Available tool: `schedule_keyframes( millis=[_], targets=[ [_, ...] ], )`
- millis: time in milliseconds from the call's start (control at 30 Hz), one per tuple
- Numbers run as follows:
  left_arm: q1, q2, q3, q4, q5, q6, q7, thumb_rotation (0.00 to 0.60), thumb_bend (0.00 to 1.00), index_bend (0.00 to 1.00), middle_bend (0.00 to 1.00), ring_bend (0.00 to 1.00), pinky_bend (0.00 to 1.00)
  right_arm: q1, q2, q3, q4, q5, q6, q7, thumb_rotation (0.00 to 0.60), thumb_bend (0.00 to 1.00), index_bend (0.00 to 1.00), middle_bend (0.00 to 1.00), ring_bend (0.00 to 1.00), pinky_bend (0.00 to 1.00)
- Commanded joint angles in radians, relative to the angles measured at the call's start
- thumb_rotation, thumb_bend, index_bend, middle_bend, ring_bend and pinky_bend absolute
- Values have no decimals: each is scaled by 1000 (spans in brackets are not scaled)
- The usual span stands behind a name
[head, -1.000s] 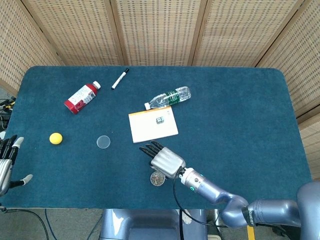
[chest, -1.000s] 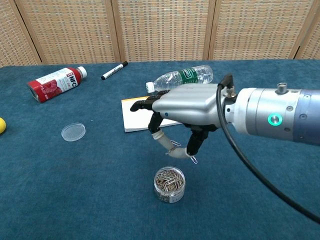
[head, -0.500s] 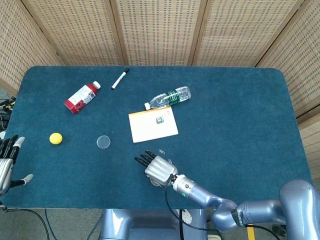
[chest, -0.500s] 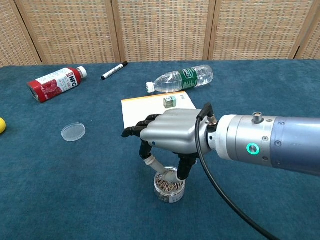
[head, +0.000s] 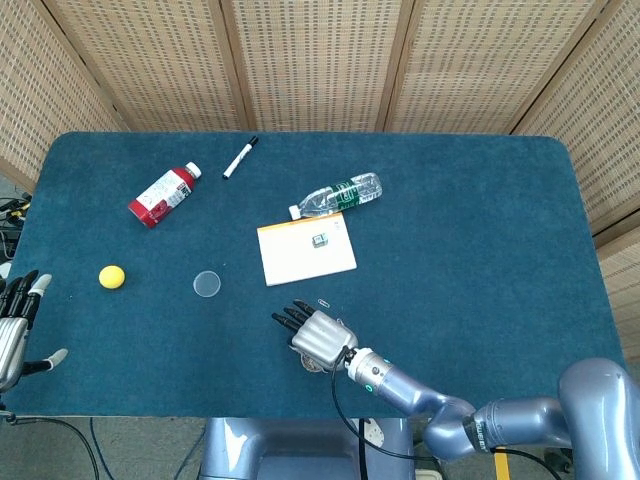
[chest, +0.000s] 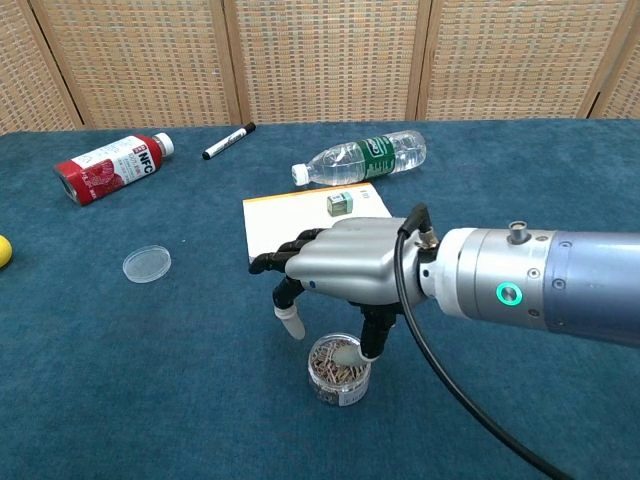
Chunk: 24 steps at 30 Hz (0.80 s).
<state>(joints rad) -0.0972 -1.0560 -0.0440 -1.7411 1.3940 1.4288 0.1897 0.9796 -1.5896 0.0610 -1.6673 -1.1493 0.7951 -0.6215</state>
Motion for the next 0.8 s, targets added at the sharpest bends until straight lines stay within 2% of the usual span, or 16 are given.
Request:
schedule_keyframes(
  millis=[33, 333, 567, 600, 633, 700, 733, 800],
  targets=[
    [-1, 0, 0, 0, -1, -1, 0, 600, 0, 0, 0, 0, 0, 1, 1, 0, 1, 0, 3, 2, 600, 279, 325, 0, 0, 0],
    [0, 2, -1, -1, -1, 0, -5, 600, 0, 0, 0, 0, 0, -5, 21, 5, -19, -3, 30, 10, 600, 278, 325, 0, 0, 0],
    [1, 6, -3, 3, -5, 0, -20, 600, 0, 0, 0, 0, 0, -62, 152, 13, -88, -62, 128, 58, 600, 277, 321, 0, 0, 0],
    [1, 7, -3, 3, -4, 2, -22, 600, 0, 0, 0, 0, 0, -74, 169, 11, -89, -74, 144, 67, 600, 264, 304, 0, 0, 0],
    [2, 8, -4, 3, -2, 4, -27, 600, 0, 0, 0, 0, 0, -93, 194, 4, -87, -95, 170, 82, 600, 228, 244, 0, 0, 0],
    [3, 10, -3, 4, 2, 7, -33, 600, 0, 0, 0, 0, 0, -129, 236, -8, -65, -147, 231, 100, 600, 100, 73, 0, 0, 0],
    [5, 11, -3, 4, 6, 11, -38, 600, 0, 0, 0, 0, 0, -175, 268, -13, -24, -198, 322, 112, 600, 61, 34, 0, 0, 0],
    [7, 12, 0, 3, 14, 16, -43, 600, 0, 0, 0, 0, 0, -239, 295, -25, 15, -240, 415, 183, 600, 9, 1, 0, 0, 0]
  ],
)
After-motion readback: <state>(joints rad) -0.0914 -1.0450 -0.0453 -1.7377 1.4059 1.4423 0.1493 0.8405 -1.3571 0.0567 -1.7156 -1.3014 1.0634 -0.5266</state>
